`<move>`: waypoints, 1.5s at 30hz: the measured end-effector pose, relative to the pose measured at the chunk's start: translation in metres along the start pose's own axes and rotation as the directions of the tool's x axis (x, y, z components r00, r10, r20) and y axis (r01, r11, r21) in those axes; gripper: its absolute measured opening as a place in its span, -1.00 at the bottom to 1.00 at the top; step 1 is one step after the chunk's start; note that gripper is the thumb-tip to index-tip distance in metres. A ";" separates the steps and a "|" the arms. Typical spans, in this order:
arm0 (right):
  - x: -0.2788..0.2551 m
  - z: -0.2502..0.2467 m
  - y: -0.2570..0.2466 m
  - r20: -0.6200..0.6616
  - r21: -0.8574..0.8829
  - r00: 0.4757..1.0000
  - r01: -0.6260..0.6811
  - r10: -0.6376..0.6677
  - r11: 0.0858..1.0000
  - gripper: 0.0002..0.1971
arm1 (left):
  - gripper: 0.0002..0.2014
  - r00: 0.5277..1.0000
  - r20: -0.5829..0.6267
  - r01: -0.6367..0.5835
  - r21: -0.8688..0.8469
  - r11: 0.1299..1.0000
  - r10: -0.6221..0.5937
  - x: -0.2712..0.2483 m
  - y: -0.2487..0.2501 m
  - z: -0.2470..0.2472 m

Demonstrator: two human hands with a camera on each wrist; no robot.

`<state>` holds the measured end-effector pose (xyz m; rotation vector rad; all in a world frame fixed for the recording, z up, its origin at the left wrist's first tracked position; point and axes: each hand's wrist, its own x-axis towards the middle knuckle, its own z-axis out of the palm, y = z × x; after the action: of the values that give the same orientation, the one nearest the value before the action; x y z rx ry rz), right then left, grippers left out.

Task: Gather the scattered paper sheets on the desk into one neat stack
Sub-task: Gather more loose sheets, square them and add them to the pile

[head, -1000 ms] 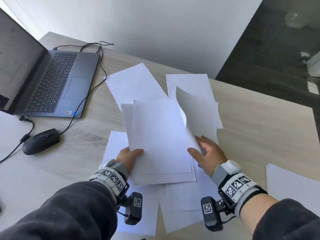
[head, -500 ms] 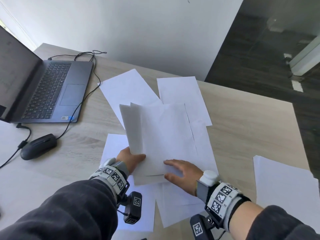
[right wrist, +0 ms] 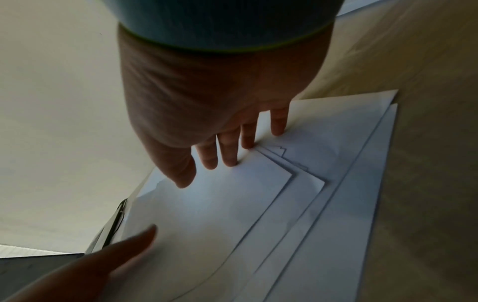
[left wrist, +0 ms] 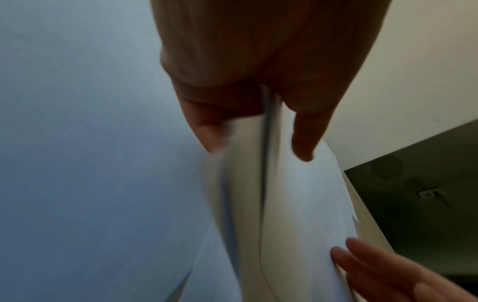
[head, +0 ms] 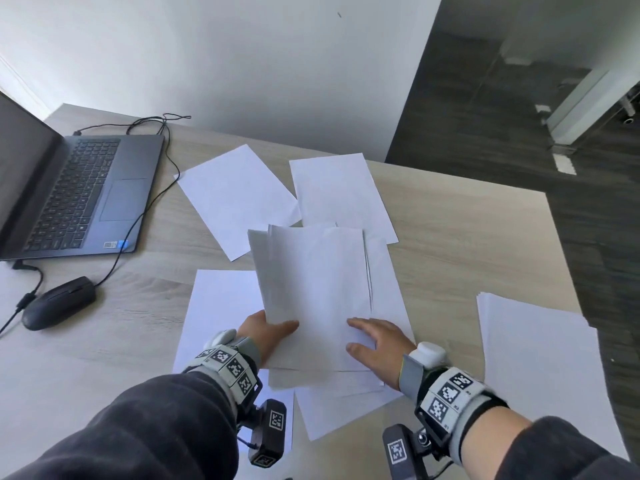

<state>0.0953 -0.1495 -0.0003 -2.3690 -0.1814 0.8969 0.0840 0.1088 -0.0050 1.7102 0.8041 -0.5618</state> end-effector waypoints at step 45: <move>-0.053 -0.071 0.014 -0.346 0.742 0.938 0.258 0.023 0.619 -0.76 | -0.53 0.884 0.174 -0.450 0.063 0.891 0.434 -0.055 0.072 0.033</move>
<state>0.0993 -0.2122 0.0639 -1.5955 0.1667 0.3656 0.1031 0.0535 0.0715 1.8422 0.2559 -0.4158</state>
